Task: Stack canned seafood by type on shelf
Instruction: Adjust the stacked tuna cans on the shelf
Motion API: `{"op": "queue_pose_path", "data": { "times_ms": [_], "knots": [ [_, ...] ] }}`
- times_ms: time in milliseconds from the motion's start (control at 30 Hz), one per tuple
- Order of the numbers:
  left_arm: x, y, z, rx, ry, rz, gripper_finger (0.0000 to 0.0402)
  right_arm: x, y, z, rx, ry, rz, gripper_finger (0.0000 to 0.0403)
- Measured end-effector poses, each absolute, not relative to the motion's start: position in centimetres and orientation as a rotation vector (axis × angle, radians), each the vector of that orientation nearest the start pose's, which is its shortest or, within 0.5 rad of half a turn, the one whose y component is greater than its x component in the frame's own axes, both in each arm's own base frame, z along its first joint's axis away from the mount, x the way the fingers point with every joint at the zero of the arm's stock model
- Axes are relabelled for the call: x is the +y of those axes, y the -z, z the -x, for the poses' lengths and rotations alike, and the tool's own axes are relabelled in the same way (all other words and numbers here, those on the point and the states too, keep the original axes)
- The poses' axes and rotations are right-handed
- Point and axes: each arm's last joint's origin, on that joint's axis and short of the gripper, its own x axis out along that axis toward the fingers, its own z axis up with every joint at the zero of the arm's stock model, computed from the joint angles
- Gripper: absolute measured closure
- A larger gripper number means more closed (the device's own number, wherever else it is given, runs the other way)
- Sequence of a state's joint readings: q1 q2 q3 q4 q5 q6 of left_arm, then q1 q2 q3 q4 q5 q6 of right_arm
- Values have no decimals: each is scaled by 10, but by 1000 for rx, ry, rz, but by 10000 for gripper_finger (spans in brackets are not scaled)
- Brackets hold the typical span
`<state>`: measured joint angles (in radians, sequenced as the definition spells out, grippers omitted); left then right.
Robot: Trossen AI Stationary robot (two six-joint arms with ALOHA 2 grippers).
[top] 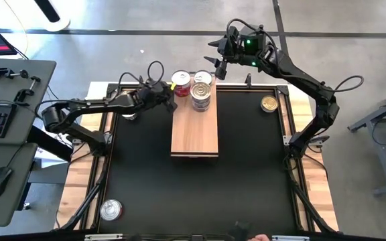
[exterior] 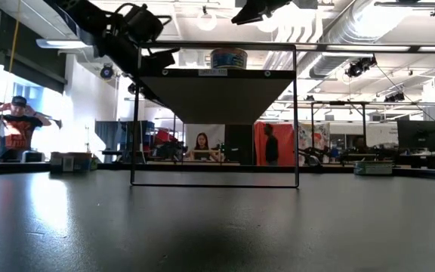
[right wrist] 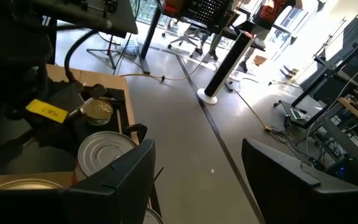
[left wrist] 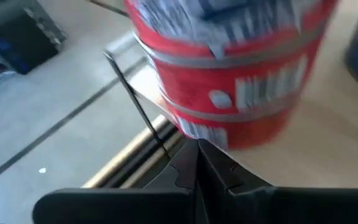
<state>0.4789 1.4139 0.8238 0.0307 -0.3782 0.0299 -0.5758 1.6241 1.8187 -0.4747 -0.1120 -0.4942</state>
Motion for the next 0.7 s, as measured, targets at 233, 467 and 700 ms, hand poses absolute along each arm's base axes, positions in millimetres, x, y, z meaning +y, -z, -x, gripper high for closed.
{"op": "queue_pose_path", "data": {
  "times_ms": [233,467,700],
  "knots": [
    [147,-233,-259,532,-839,-4,401,-191,-447,-300,373,384,387,172],
    [147,-239,-263,443,-832,20,401,-191,-447,-300,373,384,387,172],
    [150,-242,-263,419,-840,5,402,-191,-447,-300,360,395,324,172]
  ]
}}
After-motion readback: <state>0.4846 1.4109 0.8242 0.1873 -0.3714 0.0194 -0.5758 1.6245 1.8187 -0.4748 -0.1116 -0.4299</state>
